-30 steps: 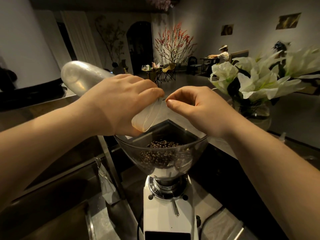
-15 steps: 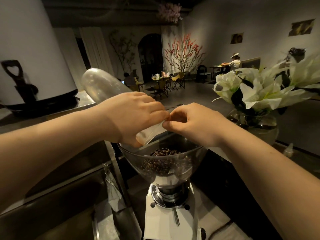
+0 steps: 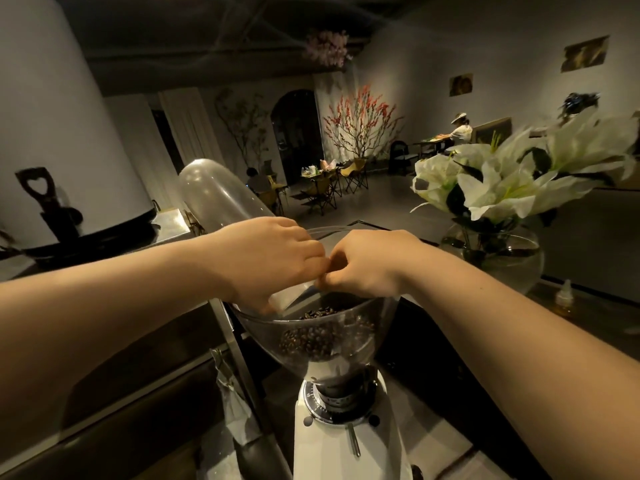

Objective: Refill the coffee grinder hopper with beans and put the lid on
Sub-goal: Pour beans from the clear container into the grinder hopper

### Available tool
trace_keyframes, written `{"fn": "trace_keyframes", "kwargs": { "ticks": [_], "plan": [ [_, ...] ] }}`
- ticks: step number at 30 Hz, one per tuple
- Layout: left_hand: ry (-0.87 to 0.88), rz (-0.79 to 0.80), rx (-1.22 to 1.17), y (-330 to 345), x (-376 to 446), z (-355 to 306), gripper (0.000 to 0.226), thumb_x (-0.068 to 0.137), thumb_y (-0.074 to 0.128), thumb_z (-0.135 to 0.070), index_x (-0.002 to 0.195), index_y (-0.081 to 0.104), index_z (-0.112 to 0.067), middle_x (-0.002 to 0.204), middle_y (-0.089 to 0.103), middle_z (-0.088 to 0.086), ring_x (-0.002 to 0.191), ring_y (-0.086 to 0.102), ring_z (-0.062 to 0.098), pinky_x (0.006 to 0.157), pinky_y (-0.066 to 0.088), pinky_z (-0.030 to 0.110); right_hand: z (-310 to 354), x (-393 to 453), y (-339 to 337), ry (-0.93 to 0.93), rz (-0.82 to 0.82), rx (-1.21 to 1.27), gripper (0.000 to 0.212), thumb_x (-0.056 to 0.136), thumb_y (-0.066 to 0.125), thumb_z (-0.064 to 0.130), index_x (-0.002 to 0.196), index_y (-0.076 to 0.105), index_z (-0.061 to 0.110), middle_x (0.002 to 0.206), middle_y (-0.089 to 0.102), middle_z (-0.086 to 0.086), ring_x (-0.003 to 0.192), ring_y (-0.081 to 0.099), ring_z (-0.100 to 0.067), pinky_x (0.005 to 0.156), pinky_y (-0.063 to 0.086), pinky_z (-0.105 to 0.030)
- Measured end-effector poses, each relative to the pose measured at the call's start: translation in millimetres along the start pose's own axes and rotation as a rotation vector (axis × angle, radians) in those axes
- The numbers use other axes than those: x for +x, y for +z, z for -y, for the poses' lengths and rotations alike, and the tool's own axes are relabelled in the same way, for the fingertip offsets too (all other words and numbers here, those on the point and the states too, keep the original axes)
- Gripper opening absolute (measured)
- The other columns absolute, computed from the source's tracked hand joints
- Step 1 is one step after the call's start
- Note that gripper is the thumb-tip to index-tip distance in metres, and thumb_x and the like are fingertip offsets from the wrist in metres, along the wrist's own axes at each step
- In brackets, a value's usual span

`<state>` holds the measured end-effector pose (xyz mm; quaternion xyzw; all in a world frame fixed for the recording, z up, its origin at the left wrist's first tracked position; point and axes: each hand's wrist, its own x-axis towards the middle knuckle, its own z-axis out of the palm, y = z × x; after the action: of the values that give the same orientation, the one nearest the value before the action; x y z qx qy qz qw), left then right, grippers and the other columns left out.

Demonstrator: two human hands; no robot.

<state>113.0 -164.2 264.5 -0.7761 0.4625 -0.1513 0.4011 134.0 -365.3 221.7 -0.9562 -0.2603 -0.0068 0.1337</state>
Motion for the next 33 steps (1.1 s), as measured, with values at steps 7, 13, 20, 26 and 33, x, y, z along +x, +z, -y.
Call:
{"fn": "trace_keyframes", "kwargs": {
  "ticks": [7,13,20,26,33],
  "plan": [
    [-0.021,-0.070,-0.003,9.6,4.3,-4.2,0.068,0.073,0.082,-0.043,0.135,0.062,-0.022,0.125,0.070,0.000,0.113,0.069,0.025,0.102,0.058,0.045,1.9,4.4,0.9,0.048,0.022,-0.046,0.038,0.094,0.057,0.073,0.099,0.070,0.038,0.092,0.071,0.010,0.086,0.065,-0.014,0.063,0.041,-0.034],
    [-0.269,-0.268,-0.114,11.7,-10.5,1.1,0.092,0.074,0.081,-0.068,0.151,0.051,-0.026,0.145,0.065,-0.003,0.130,0.065,0.021,0.110,0.053,0.040,-5.2,-7.5,1.4,-0.019,-0.189,0.269,0.050,0.091,0.055,0.079,0.119,0.070,0.040,0.107,0.075,0.018,0.099,0.070,-0.005,0.086,0.059,-0.039],
    [-0.521,-0.501,-0.442,14.1,-34.2,3.3,0.103,0.073,0.083,-0.070,0.155,0.037,-0.028,0.149,0.059,-0.003,0.134,0.059,0.021,0.106,0.053,0.038,12.1,-29.1,-2.7,-0.146,-0.467,0.308,0.066,0.095,0.045,0.082,0.147,0.057,0.043,0.124,0.067,0.028,0.115,0.060,0.017,0.089,0.054,-0.019],
    [-0.583,-0.681,-0.634,23.3,-57.4,1.2,0.103,0.073,0.080,-0.073,0.156,0.039,-0.027,0.149,0.056,-0.007,0.131,0.057,0.016,0.101,0.052,0.031,49.1,-36.3,-23.7,-0.162,-0.464,0.170,0.079,0.095,0.036,0.083,0.158,0.049,0.037,0.133,0.066,0.021,0.118,0.061,0.012,0.100,0.058,-0.031],
    [-0.706,-0.966,-0.996,23.4,-89.3,-6.1,0.101,0.064,0.081,-0.080,0.148,0.045,-0.037,0.135,0.061,-0.022,0.119,0.061,-0.001,0.100,0.058,0.028,116.0,-37.5,-22.5,-0.176,-0.538,0.363,0.078,0.093,0.043,0.083,0.160,0.041,0.043,0.136,0.057,0.028,0.122,0.056,0.018,0.097,0.053,-0.020]
  ]
}}
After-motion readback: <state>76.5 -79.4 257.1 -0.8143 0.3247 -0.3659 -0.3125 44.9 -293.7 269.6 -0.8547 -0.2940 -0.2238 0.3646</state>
